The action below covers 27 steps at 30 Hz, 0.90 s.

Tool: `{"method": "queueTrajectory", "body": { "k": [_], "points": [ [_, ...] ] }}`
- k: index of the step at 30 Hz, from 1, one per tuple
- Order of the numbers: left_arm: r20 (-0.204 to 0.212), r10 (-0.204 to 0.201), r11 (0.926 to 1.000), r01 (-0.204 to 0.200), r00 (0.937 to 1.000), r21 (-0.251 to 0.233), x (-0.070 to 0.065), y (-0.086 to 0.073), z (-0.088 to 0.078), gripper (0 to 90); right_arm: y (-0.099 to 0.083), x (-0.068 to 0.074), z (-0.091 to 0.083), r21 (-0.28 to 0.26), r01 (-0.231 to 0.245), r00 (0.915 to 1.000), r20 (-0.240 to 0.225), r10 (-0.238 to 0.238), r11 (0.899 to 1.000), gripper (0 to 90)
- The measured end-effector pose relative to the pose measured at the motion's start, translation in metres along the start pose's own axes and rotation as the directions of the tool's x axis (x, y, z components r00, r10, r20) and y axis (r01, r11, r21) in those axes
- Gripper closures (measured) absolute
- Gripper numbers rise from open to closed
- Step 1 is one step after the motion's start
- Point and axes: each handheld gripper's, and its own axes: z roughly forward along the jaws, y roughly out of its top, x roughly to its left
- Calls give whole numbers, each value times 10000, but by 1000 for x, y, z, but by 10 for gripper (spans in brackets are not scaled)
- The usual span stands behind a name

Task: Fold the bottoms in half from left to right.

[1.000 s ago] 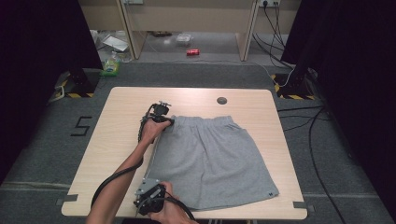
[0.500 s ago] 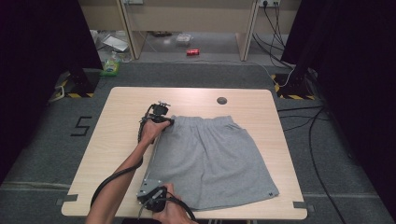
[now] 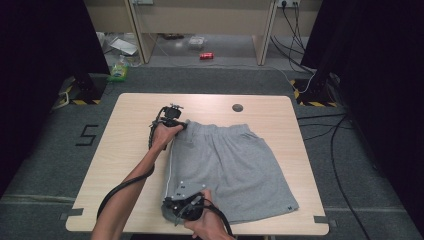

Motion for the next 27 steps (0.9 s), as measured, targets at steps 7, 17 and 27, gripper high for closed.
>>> {"method": "queueTrajectory", "body": {
  "k": [7, 17, 27],
  "points": [
    [61, -22, 9999, 23, 10000, -169, -13, 17, -12, 822, -7, -16, -47, -791, -450, 9981, 377, 481, 9959, 860],
    [210, 76, 9993, -68, 9998, -369, -43, 46, -19, 825, -30, -42, -121, -2014, -1289, 9793, 1285, 1566, 9710, 860],
    [398, 324, 9987, -307, 9987, -419, -82, 67, -9, 826, -51, -54, -163, -2601, -1631, 9583, 1877, 2155, 9517, 860]
  ]
}}
